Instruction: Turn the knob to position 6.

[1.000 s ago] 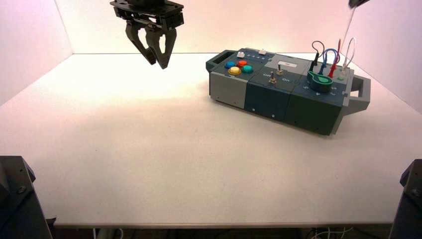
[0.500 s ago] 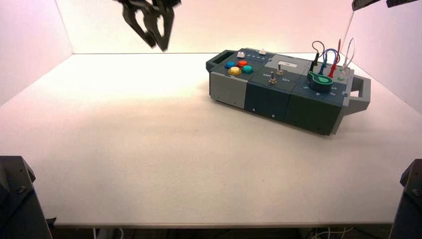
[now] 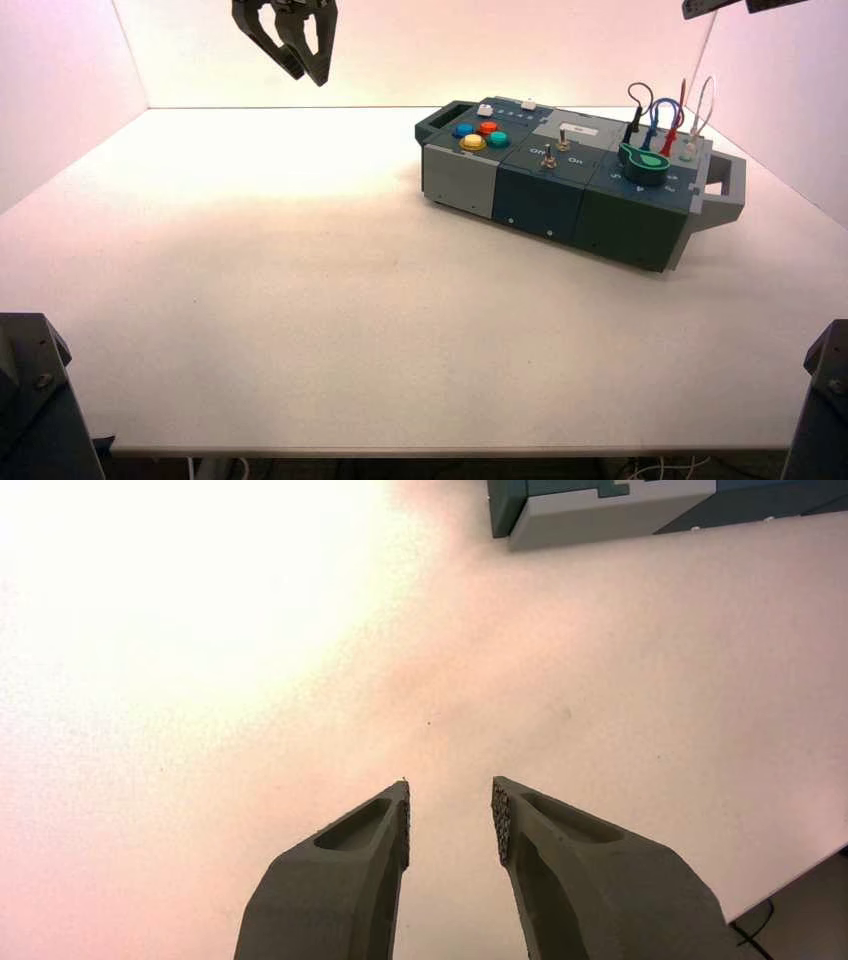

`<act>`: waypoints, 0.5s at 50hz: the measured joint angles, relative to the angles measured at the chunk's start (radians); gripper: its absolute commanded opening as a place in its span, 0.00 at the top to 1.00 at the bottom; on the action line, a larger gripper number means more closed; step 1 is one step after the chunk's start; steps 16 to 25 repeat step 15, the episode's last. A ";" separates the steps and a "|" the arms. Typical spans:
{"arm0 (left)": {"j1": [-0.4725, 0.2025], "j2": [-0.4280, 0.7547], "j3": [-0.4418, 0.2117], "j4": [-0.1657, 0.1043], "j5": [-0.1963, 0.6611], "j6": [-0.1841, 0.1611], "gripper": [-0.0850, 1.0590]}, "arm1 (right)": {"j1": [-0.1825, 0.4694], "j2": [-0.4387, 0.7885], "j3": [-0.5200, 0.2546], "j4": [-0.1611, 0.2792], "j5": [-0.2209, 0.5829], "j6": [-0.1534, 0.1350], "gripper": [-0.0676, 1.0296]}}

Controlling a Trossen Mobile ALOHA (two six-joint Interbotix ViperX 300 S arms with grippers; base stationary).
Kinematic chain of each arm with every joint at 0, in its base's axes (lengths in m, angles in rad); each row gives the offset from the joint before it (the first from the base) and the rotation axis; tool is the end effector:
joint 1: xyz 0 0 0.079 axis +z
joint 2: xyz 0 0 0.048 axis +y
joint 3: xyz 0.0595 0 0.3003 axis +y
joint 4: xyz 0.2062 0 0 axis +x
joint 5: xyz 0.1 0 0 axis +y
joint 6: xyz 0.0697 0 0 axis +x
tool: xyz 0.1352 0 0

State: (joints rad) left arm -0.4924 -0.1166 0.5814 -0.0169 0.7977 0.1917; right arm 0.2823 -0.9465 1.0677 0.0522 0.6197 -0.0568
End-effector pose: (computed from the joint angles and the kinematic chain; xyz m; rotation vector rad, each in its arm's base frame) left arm 0.3161 -0.1724 0.0997 0.4562 1.2008 -0.5478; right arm 0.2348 0.0746 0.1757 -0.1069 0.7352 0.3035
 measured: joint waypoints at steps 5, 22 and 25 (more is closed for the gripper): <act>0.000 -0.014 0.000 0.002 -0.003 0.000 0.54 | 0.000 -0.002 0.000 0.000 -0.002 0.000 0.15; 0.000 -0.032 0.003 0.003 -0.009 0.000 0.54 | 0.002 -0.009 0.000 0.000 -0.006 0.002 0.15; 0.000 -0.032 0.003 0.003 -0.009 0.000 0.54 | 0.002 -0.009 0.000 0.000 -0.006 0.002 0.15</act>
